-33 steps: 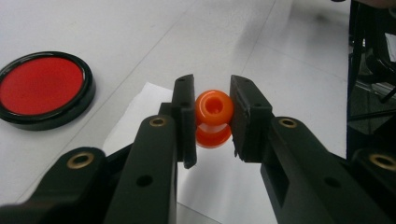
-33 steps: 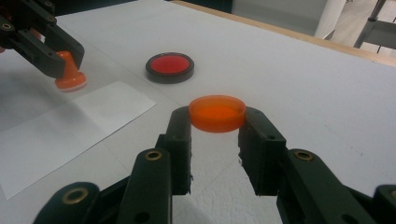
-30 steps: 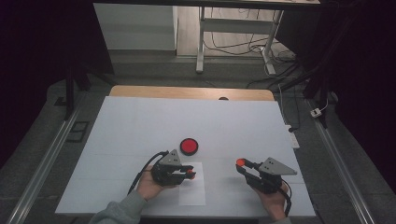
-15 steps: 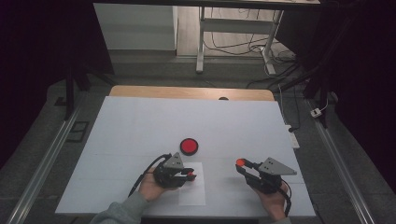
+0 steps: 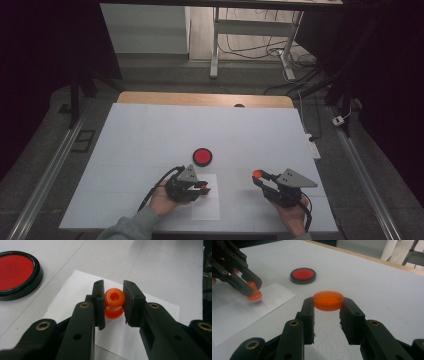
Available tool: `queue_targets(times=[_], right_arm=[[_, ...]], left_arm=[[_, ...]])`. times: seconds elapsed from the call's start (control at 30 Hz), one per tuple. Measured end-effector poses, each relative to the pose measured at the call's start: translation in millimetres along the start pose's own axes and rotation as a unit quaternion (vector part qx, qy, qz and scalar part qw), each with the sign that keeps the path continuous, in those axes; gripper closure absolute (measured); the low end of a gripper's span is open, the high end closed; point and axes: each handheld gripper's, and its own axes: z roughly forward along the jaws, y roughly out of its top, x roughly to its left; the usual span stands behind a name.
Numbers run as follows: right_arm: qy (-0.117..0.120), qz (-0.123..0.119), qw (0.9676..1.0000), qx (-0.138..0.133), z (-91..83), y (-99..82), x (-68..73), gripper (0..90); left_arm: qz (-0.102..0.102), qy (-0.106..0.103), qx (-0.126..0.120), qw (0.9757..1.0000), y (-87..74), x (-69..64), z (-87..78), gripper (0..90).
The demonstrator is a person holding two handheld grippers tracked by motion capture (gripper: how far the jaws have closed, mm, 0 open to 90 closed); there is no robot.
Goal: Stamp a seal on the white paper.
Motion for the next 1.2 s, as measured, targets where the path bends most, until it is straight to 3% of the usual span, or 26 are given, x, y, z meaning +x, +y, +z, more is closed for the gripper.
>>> queue_targets(times=[0.6,0.7,1.03,1.2], right_arm=[[0.001,0.001,1.0,0.0,-0.2,-0.2,0.2,65.3],[0.001,0.001,1.0,0.0,-0.3,-0.2,0.3,65.3],[0.001,0.003,1.0,0.002,0.0,-1.4,0.2,65.3],[0.003,0.002,1.0,0.004,1.5,-1.9,1.1,65.3]], left_arm=[[0.008,0.008,0.008,0.9999,-1.6,-2.1,3.8,72.0],[0.015,0.013,0.017,0.9997,-2.5,-2.8,5.7,72.1],[0.041,0.026,0.012,0.9988,-6.3,-6.9,6.6,72.5],[0.042,0.027,0.013,0.9987,-6.5,-6.9,7.0,72.6]])
